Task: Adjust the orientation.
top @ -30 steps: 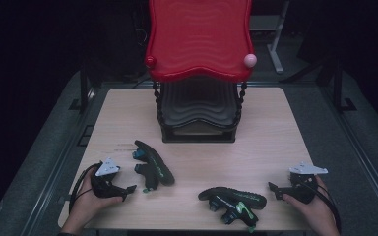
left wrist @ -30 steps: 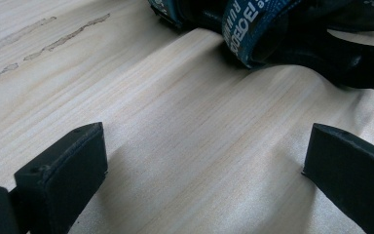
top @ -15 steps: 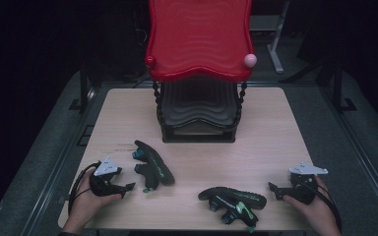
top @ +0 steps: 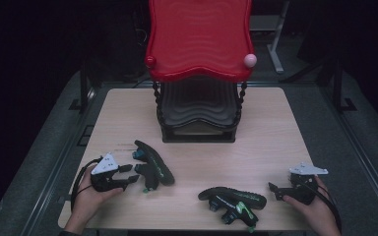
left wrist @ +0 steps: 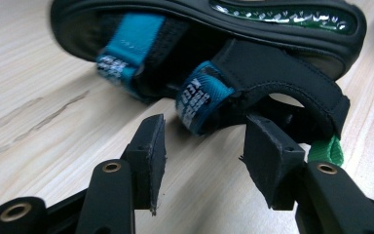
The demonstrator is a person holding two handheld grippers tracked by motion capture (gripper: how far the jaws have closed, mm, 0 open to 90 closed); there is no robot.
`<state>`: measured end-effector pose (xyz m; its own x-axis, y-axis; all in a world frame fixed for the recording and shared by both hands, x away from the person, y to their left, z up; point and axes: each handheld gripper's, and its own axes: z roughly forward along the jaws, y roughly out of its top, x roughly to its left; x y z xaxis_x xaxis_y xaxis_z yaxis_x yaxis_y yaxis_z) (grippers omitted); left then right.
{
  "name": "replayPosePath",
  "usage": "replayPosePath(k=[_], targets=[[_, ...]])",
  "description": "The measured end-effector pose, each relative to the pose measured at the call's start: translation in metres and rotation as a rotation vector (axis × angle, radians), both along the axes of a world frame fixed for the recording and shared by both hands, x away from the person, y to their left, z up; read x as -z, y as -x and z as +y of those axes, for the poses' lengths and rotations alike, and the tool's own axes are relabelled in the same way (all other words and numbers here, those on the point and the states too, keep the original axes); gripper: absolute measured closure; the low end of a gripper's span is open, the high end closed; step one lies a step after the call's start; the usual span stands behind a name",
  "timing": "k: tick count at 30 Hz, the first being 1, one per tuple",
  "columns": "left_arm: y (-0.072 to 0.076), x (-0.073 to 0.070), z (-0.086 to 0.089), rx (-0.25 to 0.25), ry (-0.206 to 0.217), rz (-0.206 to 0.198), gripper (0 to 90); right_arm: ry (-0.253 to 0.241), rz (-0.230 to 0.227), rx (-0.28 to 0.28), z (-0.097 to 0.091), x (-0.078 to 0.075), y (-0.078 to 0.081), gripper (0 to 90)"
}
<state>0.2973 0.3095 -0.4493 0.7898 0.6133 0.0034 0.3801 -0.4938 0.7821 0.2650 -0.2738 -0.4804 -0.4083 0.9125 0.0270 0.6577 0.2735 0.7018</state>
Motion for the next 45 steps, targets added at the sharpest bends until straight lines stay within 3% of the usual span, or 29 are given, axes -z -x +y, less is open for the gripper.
replayPosePath(k=[7, 13, 17, 23, 27, 34, 38, 45], targets=[[-0.010, 0.005, -0.009, 0.025, -0.020, -0.007, 56.4, 0.001, -0.001, -0.001, 0.000, 0.000, 0.000, 3.6], [-0.013, 0.004, -0.009, 0.035, -0.019, -0.022, 69.2, 0.000, 0.000, 0.000, 0.000, 0.000, 0.000, 3.6], [-0.012, 0.001, -0.008, 0.031, 0.015, -0.021, 70.9, 0.000, 0.000, 0.000, 0.000, 0.000, 0.000, 3.6], [-0.006, -0.011, 0.001, 0.008, 0.081, -0.055, 75.0, 0.000, 0.000, 0.000, 0.000, 0.000, 0.000, 3.6], [0.000, -0.017, 0.011, -0.007, 0.099, -0.060, 77.0, 0.000, 0.000, 0.000, 0.000, 0.000, 0.000, 3.7], [0.012, -0.025, 0.025, 0.000, 0.091, -0.063, 78.3, 0.002, -0.002, -0.004, 0.000, 0.000, 0.000, 3.6], [0.011, -0.024, 0.025, 0.005, 0.099, -0.061, 77.6, 0.002, -0.003, -0.004, 0.000, 0.000, 0.000, 3.6], [0.002, -0.024, 0.014, 0.043, 0.180, -0.045, 73.7, 0.002, -0.003, -0.005, 0.000, 0.000, 0.000, 3.6]])
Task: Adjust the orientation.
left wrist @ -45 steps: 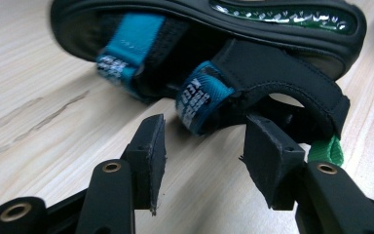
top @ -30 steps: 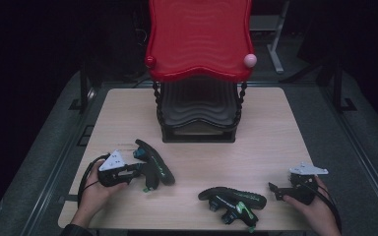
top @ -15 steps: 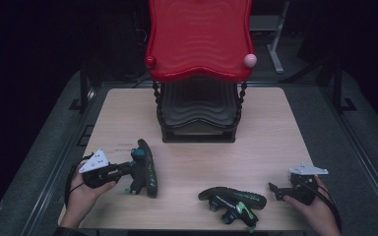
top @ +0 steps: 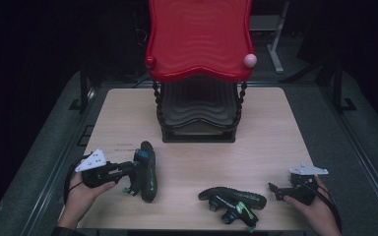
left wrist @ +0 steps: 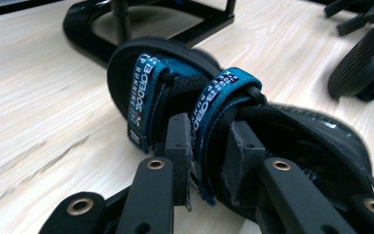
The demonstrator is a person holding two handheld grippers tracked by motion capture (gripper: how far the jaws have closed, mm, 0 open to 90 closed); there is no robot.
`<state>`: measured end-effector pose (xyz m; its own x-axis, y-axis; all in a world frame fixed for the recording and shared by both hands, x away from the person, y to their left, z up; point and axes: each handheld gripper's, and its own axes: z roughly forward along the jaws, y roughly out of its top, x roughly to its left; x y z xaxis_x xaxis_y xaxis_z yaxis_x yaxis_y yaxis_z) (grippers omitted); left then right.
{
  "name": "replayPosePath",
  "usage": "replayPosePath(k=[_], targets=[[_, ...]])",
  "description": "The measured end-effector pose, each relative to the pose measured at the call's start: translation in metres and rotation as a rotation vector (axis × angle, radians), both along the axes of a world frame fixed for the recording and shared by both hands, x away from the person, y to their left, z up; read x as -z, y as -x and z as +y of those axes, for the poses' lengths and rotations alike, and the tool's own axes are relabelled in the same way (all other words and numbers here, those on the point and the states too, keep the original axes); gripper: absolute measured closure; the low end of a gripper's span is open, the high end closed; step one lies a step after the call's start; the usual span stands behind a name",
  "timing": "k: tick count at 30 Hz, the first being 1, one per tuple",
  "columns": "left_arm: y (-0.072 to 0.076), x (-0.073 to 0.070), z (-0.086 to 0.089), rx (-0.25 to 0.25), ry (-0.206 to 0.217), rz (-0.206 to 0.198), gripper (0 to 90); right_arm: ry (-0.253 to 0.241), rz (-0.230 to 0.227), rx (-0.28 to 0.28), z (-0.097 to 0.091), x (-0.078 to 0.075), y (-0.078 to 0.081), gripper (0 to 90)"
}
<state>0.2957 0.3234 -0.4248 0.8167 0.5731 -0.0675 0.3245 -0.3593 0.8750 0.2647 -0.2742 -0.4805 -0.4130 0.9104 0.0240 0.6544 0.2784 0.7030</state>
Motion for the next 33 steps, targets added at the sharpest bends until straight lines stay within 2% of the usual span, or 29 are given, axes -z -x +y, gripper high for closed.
replayPosePath(k=[6, 19, 23, 25, 28, 31, 33], targets=[[-0.009, -0.001, -0.020, 0.034, 0.021, -0.004, 74.2, 0.000, 0.000, 0.000, 0.000, 0.000, 0.000, 3.6], [-0.027, 0.003, -0.060, 0.105, -0.011, 0.014, 74.0, 0.000, 0.000, 0.000, 0.000, 0.000, 0.000, 3.6], [-0.033, 0.007, -0.073, 0.139, -0.015, 0.042, 71.7, 0.000, 0.000, 0.000, 0.000, 0.000, 0.000, 3.6], [-0.035, 0.009, -0.075, 0.145, 0.001, 0.068, 68.9, 0.000, 0.000, 0.000, 0.000, 0.000, 0.000, 3.6], [-0.037, 0.012, -0.074, 0.150, 0.055, 0.106, 62.0, 0.000, 0.000, 0.000, 0.000, 0.000, 0.000, 3.6], [-0.038, 0.014, -0.074, 0.156, 0.080, 0.133, 58.5, 0.000, 0.000, 0.000, 0.000, 0.000, 0.000, 3.6], [-0.040, 0.017, -0.075, 0.159, 0.077, 0.149, 54.4, 0.000, 0.000, 0.000, 0.000, 0.000, 0.000, 3.6]])
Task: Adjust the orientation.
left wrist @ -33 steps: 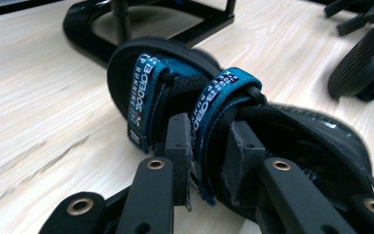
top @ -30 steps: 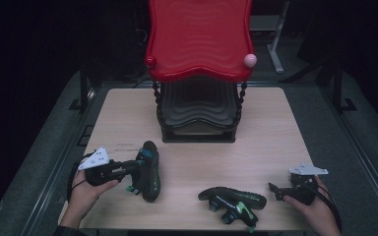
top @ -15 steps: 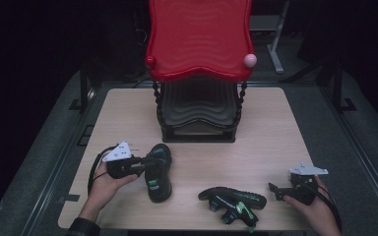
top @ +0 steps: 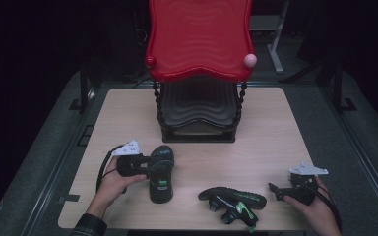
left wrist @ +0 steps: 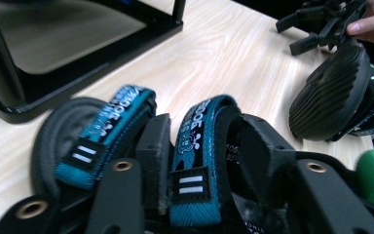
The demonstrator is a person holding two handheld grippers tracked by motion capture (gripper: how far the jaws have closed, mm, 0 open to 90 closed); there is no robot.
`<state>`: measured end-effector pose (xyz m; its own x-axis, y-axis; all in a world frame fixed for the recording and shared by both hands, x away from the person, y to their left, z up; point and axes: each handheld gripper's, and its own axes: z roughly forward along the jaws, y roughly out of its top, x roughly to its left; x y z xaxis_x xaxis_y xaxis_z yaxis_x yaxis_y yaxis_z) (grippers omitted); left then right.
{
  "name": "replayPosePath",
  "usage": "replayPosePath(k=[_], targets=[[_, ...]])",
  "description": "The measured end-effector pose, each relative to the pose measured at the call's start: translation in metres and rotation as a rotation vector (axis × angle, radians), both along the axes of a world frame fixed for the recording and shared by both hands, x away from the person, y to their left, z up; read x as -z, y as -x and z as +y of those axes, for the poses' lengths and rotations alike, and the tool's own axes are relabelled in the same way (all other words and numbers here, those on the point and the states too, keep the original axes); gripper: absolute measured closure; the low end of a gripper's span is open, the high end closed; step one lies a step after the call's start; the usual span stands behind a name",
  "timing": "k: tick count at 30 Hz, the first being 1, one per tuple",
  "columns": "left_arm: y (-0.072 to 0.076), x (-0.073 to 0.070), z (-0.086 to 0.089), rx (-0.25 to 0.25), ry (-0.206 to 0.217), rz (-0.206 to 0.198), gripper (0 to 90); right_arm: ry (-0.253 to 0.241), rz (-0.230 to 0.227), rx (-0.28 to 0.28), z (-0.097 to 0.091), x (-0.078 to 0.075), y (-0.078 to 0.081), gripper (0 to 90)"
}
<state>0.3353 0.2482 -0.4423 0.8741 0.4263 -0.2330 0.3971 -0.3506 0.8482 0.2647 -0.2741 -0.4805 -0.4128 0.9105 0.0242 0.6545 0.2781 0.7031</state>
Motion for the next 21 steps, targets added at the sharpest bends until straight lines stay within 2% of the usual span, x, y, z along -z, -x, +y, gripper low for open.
replayPosePath(k=[3, 6, 9, 12, 16, 21], targets=[[-0.0013, 0.0071, -0.0016, 0.008, -0.006, 0.015, 53.4, -0.002, 0.003, 0.002, 0.0004, 0.0000, -0.0002, 3.4], [-0.0025, 0.0070, 0.0012, 0.014, 0.041, 0.003, 59.5, 0.001, 0.003, 0.003, 0.0008, 0.0000, -0.0009, 3.2], [-0.0036, 0.0066, 0.0033, 0.016, 0.041, -0.012, 65.0, 0.001, 0.001, 0.002, 0.0009, 0.0000, -0.0012, 3.2], [-0.0040, 0.0067, 0.0034, 0.021, 0.046, -0.008, 66.1, 0.001, 0.001, 0.003, 0.0009, 0.0000, -0.0012, 3.2], [-0.0029, 0.0051, 0.0055, 0.020, 0.054, -0.032, 67.0, 0.001, 0.001, 0.002, 0.0009, 0.0000, -0.0012, 3.2], [-0.0011, 0.0029, 0.0057, 0.023, 0.057, -0.035, 67.6, 0.001, 0.002, 0.000, 0.0010, 0.0000, -0.0010, 3.2]])
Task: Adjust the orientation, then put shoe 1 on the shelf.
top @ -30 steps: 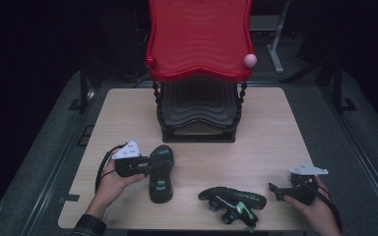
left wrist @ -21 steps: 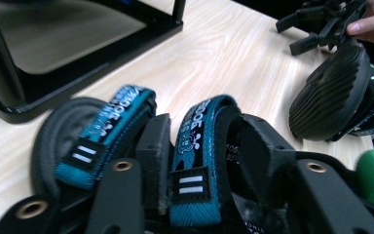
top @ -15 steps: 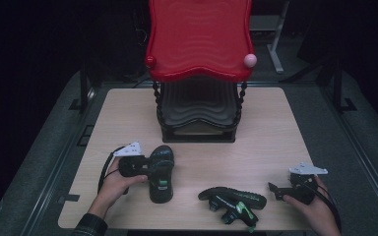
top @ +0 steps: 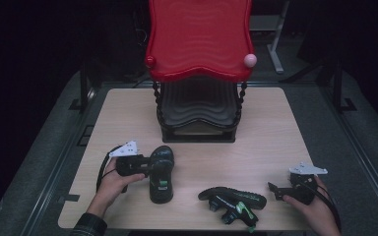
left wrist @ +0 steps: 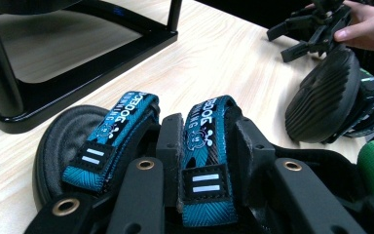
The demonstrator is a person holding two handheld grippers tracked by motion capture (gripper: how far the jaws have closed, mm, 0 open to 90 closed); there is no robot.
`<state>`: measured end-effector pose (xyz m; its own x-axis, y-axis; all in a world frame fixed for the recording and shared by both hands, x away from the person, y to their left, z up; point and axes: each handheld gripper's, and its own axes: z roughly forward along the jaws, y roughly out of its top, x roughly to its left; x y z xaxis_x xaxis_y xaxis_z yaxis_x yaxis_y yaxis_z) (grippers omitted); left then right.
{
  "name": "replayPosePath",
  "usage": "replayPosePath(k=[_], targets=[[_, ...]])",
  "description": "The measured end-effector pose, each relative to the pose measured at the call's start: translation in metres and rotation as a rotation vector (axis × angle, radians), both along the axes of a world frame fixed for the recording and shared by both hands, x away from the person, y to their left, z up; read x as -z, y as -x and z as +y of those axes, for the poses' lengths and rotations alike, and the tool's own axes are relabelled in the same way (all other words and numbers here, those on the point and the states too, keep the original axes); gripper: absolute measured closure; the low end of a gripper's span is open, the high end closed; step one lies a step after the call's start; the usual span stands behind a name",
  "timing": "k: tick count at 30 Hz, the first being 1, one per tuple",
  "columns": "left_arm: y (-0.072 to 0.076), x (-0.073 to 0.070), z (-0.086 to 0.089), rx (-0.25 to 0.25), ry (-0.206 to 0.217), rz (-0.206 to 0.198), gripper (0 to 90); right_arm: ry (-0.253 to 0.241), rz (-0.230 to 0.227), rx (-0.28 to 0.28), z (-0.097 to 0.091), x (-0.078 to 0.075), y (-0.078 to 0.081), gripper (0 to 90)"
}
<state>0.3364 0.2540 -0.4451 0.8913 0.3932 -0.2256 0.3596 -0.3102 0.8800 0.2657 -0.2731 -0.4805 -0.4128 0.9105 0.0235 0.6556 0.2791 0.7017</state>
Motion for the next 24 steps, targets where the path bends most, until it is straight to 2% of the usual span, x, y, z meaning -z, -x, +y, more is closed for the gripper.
replayPosePath(k=[10, 18, 24], targets=[[0.003, -0.016, -0.001, 0.007, 0.058, -0.034, 67.9, 0.000, 0.000, -0.003, 0.000, 0.000, 0.000, 3.2], [0.004, -0.028, -0.001, 0.013, 0.085, -0.028, 68.1, 0.000, -0.001, -0.002, 0.000, 0.000, 0.000, 3.2], [0.007, -0.040, -0.005, 0.021, 0.081, -0.034, 68.1, -0.001, -0.001, -0.002, 0.000, 0.000, 0.000, 3.2]])
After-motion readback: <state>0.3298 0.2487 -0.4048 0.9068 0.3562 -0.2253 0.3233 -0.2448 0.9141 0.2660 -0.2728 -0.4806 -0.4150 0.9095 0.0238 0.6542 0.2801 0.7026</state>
